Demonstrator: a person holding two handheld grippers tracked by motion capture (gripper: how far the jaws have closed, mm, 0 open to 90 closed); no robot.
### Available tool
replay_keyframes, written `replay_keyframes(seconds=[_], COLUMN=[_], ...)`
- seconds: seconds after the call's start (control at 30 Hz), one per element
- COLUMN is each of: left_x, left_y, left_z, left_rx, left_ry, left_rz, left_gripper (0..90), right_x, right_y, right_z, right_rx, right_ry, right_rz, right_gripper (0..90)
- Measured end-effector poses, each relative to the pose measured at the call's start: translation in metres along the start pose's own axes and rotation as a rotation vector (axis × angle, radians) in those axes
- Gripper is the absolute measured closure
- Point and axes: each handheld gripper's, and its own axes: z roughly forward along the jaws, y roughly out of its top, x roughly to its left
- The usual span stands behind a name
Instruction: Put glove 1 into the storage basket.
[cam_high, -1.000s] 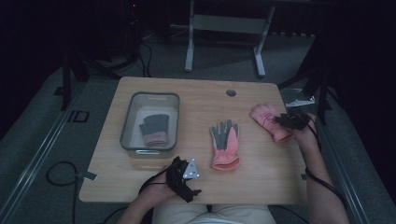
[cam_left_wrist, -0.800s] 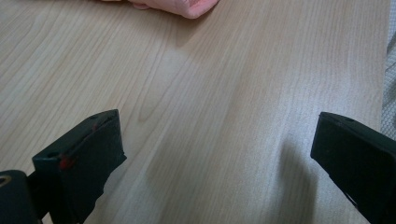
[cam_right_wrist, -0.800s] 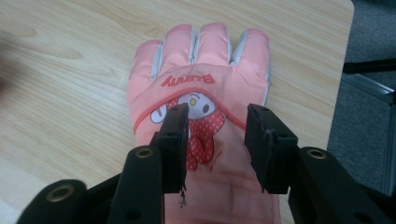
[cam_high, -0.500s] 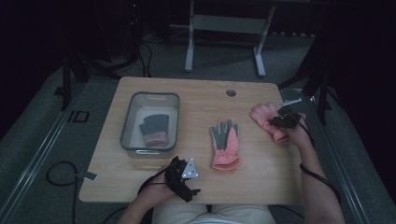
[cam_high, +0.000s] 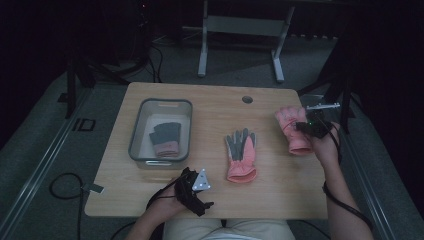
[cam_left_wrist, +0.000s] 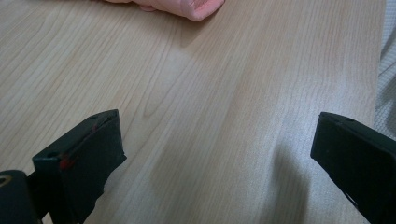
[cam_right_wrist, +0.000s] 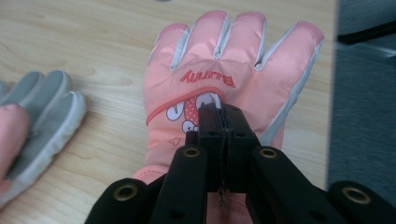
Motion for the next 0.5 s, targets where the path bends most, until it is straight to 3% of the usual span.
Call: replay_keyframes(seconds=[0.07,0.13,0.33,0.4,0.5], left_x=[-0.001,-0.002,-0.002,-0.002,-0.002], left_y=[0.001,0.001,0.002,0.002,0.003], left_z=[0.000,0.000,0.000,-0.001,-0.002], left_rx=[0.000,0.000,-0.020,-0.037,-0.041], left_ry=[0.003,0.003,-0.006,-0.010,-0.014], left_rz=[0.005,0.010,0.016,0.010,0.009], left_gripper=[2.0,2.0,2.6,2.6,2.6], right_x=[0.007,0.012,0.028,0.033,0.036], right_y=[-0.004,-0.013,-0.038,-0.050,-0.059], right_z=[-0.013,-0.024,-0.036,-0.038,-0.037], right_rx=[-0.023,-0.048,-0.054,-0.062,-0.058], right_ry=[-0.041,-0.047,-0.119,-0.115,-0.107], right_rz=[0.019,0.074,0.149,0.189,0.211], right_gripper=[88.1,88.1,88.2,88.2,88.2])
